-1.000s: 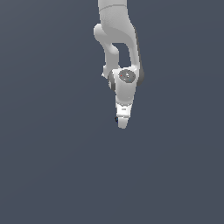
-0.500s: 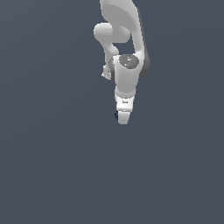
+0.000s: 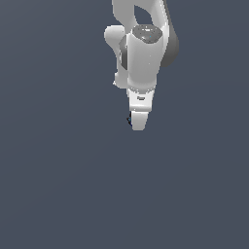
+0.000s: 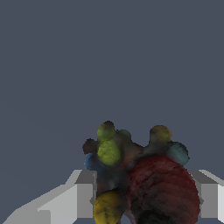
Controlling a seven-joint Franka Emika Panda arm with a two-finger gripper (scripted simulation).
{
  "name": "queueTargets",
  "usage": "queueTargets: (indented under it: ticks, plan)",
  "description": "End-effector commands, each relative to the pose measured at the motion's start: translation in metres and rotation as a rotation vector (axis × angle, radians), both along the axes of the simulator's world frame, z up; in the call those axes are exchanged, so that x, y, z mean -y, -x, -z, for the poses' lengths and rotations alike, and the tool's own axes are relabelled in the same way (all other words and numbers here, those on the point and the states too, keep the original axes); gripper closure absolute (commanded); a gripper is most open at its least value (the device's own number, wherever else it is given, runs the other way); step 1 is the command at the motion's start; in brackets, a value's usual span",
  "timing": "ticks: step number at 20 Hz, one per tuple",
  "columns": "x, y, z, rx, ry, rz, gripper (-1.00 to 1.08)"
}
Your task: Pick up the object and move it to a goal position.
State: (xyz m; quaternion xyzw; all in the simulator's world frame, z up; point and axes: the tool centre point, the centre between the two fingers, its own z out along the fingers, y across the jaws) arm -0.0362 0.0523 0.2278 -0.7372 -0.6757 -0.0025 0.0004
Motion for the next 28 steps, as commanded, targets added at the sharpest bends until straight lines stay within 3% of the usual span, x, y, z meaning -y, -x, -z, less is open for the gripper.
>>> queueTargets:
  ticks: [1, 13, 28]
  plan:
    - [0.001, -0.008, -0.025, 0.0, -0.001, 0.0, 1.08]
    - [0.008, -0.043, -0.12, -0.002, 0.002, 0.003, 1.08]
    - [0.01, -0.059, -0.154, -0.003, 0.004, 0.004, 1.08]
